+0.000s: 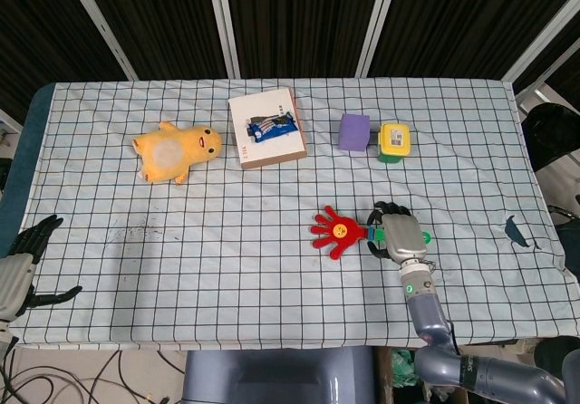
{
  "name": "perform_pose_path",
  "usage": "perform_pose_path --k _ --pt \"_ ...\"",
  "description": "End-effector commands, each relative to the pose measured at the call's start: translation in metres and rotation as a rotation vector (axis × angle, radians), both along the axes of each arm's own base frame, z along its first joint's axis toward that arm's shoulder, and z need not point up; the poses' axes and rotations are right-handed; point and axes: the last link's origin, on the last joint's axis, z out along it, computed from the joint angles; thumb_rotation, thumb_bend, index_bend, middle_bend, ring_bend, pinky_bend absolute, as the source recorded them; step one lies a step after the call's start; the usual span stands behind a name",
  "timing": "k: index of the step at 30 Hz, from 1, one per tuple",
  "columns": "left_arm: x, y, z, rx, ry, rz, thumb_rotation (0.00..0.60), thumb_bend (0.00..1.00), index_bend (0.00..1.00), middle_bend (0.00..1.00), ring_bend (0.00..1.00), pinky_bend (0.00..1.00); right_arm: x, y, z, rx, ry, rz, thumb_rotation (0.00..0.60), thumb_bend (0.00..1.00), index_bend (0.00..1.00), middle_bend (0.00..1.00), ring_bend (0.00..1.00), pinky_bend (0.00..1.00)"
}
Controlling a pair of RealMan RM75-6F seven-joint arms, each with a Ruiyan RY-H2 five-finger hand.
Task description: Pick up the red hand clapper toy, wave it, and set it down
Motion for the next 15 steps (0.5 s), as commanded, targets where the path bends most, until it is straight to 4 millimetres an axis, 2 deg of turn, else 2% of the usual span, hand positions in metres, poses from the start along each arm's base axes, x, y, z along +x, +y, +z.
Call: perform_pose_path --k 1,3,11,15 --pt "0.0 0.0 0.0 0.002 0.001 0.0 0.6 0.0 0.0 0.0 0.0 0.0 -0.002 0.0 0.001 -0.005 0.014 -0.008 0.6 0.2 0.28 0.11 0.11 0.15" --pt "0.0 0.0 0.0 0.003 0.0 -0.001 0.6 0.0 0.0 0.0 0.0 0.0 -0.003 0.0 0.001 -0.012 0.022 -0.01 0.6 0.19 0.23 0.1 0.11 0.15" --pt "0.0 0.0 0.0 0.003 0.003 -0.003 0.6 0.0 0.0 0.0 0.0 0.0 -0.003 0.006 0.006 -0.033 0.043 -0.014 0.6 0.18 0.13 0.06 0.08 0.15" --pt "0.0 -0.001 0.001 0.007 0.005 -0.006 0.6 0.0 0.0 0.0 0.0 0.0 -0.007 0.018 0.02 -0.051 0.07 0.003 0.6 0.15 0.1 0.05 0.07 0.15"
